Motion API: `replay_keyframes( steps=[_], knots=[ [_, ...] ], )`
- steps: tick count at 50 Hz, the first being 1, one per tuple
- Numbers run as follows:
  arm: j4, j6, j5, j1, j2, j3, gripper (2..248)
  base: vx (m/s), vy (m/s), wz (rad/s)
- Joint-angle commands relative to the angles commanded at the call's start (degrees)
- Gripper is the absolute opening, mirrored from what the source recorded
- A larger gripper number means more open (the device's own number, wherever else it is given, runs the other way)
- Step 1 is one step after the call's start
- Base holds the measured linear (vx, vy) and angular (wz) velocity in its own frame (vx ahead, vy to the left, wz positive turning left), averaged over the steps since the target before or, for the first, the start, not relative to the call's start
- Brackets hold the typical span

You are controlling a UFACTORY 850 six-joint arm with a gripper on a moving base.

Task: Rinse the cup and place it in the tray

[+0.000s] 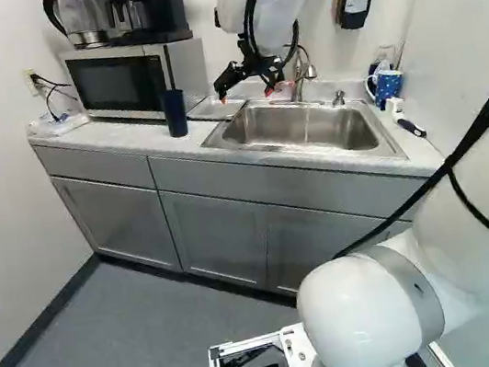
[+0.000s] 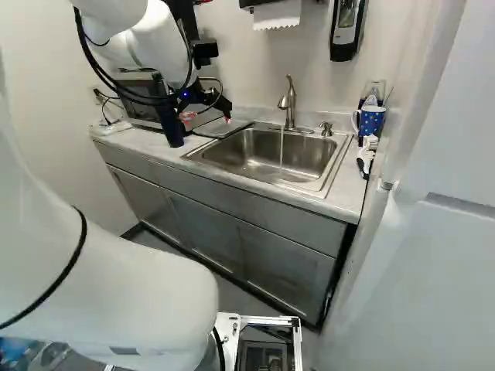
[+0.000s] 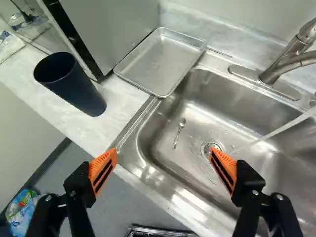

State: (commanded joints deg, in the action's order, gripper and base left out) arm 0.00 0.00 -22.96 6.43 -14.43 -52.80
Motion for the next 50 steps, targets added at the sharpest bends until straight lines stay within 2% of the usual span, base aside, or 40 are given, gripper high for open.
replay_keyframes(
  steps=[10,35,50],
  knots=[
    [0.0,0.0,0.6,2.1,0.4,-0.4,247,0.0,0.0,0.0],
    [0.0,0.0,5.7,7.1,3.6,-1.1,247,0.0,0.0,0.0],
    [0.0,0.0,10.8,10.0,6.3,-1.6,247,0.0,0.0,0.0]
  ],
)
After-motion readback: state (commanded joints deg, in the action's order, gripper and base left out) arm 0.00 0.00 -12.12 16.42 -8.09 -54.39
